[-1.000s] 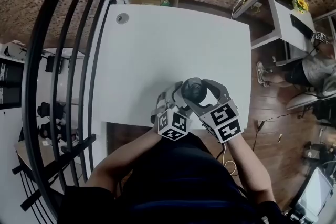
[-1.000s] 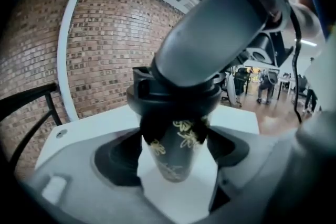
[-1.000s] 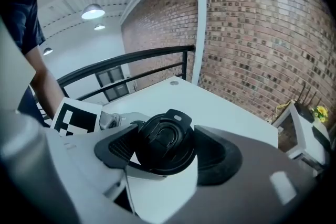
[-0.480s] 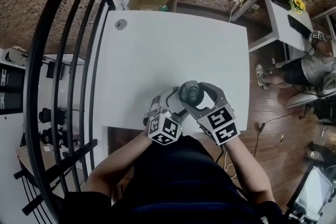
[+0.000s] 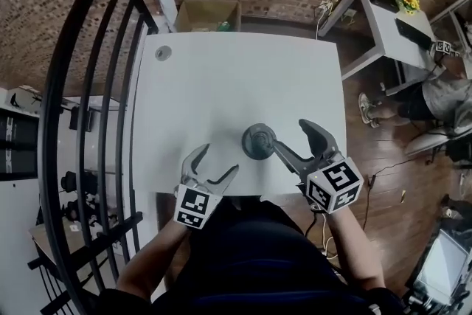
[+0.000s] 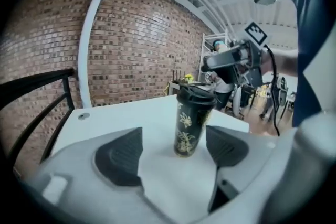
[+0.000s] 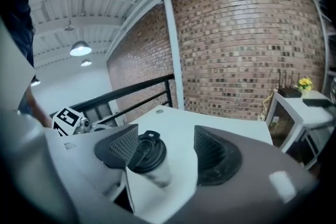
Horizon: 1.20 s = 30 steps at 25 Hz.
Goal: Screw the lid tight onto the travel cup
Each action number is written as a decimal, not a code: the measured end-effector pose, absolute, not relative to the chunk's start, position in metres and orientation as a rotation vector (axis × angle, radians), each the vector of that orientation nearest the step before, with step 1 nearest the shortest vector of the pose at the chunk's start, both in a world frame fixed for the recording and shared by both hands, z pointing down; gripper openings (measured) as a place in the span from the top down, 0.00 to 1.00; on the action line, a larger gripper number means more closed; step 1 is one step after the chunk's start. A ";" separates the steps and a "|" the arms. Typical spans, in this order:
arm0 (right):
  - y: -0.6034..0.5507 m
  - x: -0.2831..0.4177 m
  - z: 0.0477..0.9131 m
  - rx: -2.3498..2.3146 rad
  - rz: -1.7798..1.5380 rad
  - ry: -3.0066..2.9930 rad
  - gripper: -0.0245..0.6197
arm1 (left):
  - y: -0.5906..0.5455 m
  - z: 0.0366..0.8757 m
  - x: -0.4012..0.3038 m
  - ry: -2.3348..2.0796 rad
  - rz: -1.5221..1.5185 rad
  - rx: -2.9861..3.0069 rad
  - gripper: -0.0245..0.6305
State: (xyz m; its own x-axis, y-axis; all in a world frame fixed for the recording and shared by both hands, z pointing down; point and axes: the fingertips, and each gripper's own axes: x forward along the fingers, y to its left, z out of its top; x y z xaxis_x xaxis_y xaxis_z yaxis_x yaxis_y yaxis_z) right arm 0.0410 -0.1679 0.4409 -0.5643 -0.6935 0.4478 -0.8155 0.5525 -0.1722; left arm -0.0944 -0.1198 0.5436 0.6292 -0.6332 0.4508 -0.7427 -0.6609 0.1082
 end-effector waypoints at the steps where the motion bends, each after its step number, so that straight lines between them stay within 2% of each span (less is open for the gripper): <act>1: -0.168 0.055 0.440 1.312 0.577 -2.467 0.46 | -0.119 0.537 -0.099 -1.118 0.515 2.552 0.39; 3: -0.163 0.081 0.443 1.431 0.666 -2.469 0.56 | -0.118 0.519 -0.109 -1.157 0.432 2.531 0.43; 4: -0.159 0.091 0.445 1.479 0.693 -2.474 0.63 | -0.118 0.505 -0.115 -1.204 0.380 2.534 0.52; 6: -0.147 0.107 0.447 1.546 0.718 -2.488 0.86 | -0.121 0.465 -0.124 -1.319 0.260 2.550 0.76; 7: -0.142 0.114 0.446 1.573 0.721 -2.493 0.91 | -0.123 0.446 -0.125 -1.365 0.210 2.562 0.87; 8: -0.139 0.122 0.445 1.603 0.718 -2.493 0.92 | -0.125 0.430 -0.122 -1.392 0.177 2.584 0.95; 15: -0.122 0.157 0.422 1.670 0.648 -2.461 0.93 | -0.125 0.364 -0.057 -1.433 0.107 2.711 0.95; 25: -0.125 0.200 0.369 1.679 0.419 -2.626 0.93 | -0.124 0.353 0.006 -1.409 0.080 2.720 0.95; 30: -0.139 0.168 0.370 1.610 0.374 -2.645 0.93 | -0.127 0.357 -0.034 -1.482 0.135 2.613 0.95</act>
State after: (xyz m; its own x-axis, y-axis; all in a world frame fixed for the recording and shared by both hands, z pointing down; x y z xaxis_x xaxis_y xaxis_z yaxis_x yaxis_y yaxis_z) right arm 0.1682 -0.1386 0.3699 -0.4668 -0.8726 0.1434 -0.8782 0.4383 -0.1915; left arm -0.0336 -0.1272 0.3569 0.5126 -0.8465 0.1440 -0.8586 -0.5075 0.0729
